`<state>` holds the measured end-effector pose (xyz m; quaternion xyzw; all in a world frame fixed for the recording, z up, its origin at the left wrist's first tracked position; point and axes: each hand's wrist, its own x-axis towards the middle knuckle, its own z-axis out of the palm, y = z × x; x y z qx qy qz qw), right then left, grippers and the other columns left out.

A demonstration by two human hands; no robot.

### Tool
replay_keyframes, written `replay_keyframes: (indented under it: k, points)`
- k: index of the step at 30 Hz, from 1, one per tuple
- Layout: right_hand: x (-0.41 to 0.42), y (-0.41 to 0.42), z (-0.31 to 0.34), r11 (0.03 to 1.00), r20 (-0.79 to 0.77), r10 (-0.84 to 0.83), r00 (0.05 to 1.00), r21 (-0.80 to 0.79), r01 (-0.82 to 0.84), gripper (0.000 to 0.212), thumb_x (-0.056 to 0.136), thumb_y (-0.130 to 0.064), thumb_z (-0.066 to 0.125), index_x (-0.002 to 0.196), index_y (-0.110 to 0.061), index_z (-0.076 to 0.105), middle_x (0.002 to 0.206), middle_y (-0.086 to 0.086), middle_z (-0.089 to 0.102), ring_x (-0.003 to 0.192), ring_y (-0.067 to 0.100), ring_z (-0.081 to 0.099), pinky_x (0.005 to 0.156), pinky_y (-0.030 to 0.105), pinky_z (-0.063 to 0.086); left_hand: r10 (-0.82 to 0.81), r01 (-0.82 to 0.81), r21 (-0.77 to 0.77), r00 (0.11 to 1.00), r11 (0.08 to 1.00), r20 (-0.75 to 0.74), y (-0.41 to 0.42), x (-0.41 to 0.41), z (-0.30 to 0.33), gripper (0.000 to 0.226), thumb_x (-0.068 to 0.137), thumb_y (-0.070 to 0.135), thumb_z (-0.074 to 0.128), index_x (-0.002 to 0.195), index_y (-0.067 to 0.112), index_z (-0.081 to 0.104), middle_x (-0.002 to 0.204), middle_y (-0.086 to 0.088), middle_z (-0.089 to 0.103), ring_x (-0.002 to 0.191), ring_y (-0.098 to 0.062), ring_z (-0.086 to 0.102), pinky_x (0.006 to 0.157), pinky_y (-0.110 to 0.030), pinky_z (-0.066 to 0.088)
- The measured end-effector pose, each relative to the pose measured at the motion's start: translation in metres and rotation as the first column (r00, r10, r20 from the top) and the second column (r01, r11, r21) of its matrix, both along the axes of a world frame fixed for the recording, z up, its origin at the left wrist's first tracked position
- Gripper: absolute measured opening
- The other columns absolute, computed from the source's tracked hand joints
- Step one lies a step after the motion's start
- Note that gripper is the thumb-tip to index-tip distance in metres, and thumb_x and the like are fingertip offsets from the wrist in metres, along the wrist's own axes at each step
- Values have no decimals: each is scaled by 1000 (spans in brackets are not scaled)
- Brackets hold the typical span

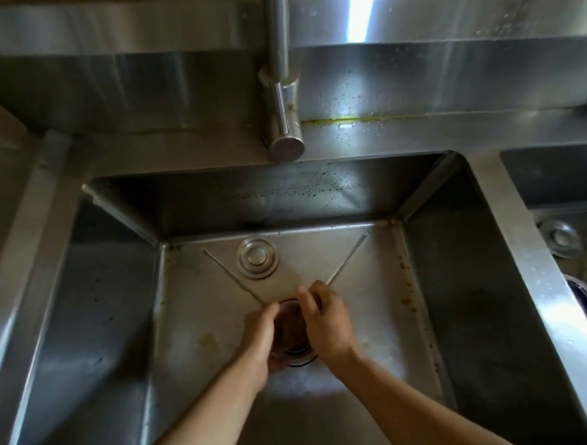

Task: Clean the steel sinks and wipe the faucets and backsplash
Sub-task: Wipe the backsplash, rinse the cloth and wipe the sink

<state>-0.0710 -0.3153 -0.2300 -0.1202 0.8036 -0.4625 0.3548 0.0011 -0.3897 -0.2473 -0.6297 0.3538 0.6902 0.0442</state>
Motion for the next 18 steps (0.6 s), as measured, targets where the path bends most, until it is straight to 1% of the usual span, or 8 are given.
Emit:
replay_keyframes:
  k: [2, 4, 7, 9, 11, 14, 16, 18]
  points:
    - [3, 8, 6, 981, -333, 161, 929, -52, -189, 29, 95, -39, 48, 73, -21, 46, 76, -4, 50, 64, 8, 47, 57, 18, 40, 122, -88, 375, 990, 923, -70, -8, 10, 19, 53, 79, 58, 52, 82, 9, 71, 75, -15, 69, 70, -29, 66, 63, -32, 51]
    - [5, 13, 11, 912, -601, 284, 747, -72, -404, 33, 97, -45, 41, 77, -21, 48, 84, -4, 48, 71, 10, 46, 61, 22, 42, 221, -114, 571, 968, 813, -122, -13, 15, 39, 60, 72, 61, 54, 68, 5, 71, 62, -11, 64, 51, -25, 63, 47, -23, 50]
    - [4, 16, 14, 774, -819, 323, 475, -60, -631, 44, 101, -38, 40, 78, -5, 58, 83, 8, 53, 72, 21, 49, 61, 32, 45, 126, -38, 568, 985, 822, -117, -12, 9, 55, 47, 77, 59, 54, 59, 15, 57, 44, 0, 47, 30, -12, 47, 31, -12, 35]
    - [2, 17, 15, 733, -859, 299, 416, -72, -676, 43, 101, -35, 42, 77, -3, 58, 81, 11, 54, 70, 25, 49, 60, 36, 44, 77, -18, 501, 992, 865, -97, -6, 1, 56, 34, 85, 43, 53, 62, 19, 48, 43, 3, 42, 29, -8, 42, 30, -9, 29]
    - [0, 17, 15, 780, -815, 291, 501, -100, -617, 40, 100, -38, 40, 81, -7, 56, 82, 8, 52, 70, 23, 49, 59, 36, 45, 105, -45, 392, 986, 919, -131, 5, -6, 56, 29, 90, 24, 45, 62, 17, 46, 46, 2, 41, 35, -9, 43, 33, -11, 28]
    - [3, 18, 17, 921, -603, 211, 769, -140, -363, 34, 97, -51, 36, 85, -23, 50, 82, -4, 52, 67, 13, 52, 57, 36, 47, -8, 14, 40, 990, 999, -140, 17, -9, 53, 34, 89, 15, 41, 56, 14, 47, 45, -1, 43, 38, -12, 40, 38, -17, 30]
    - [8, 19, 21, 963, -489, 126, 863, -147, -224, 30, 94, -52, 40, 81, -26, 48, 73, -9, 54, 63, 9, 54, 56, 32, 47, -105, 71, -241, 986, 968, -132, 17, -11, 48, 25, 87, 19, 45, 67, 10, 56, 63, -6, 62, 56, -21, 59, 53, -29, 50]
    - [11, 15, 25, 987, -321, 4, 947, -153, -55, 30, 96, -42, 46, 76, -20, 49, 63, -5, 55, 56, 8, 53, 51, 28, 45, -265, 207, -511, 963, 834, -43, 14, -11, 43, 22, 91, 24, 45, 77, 13, 57, 79, -7, 66, 77, -27, 63, 72, -41, 52]
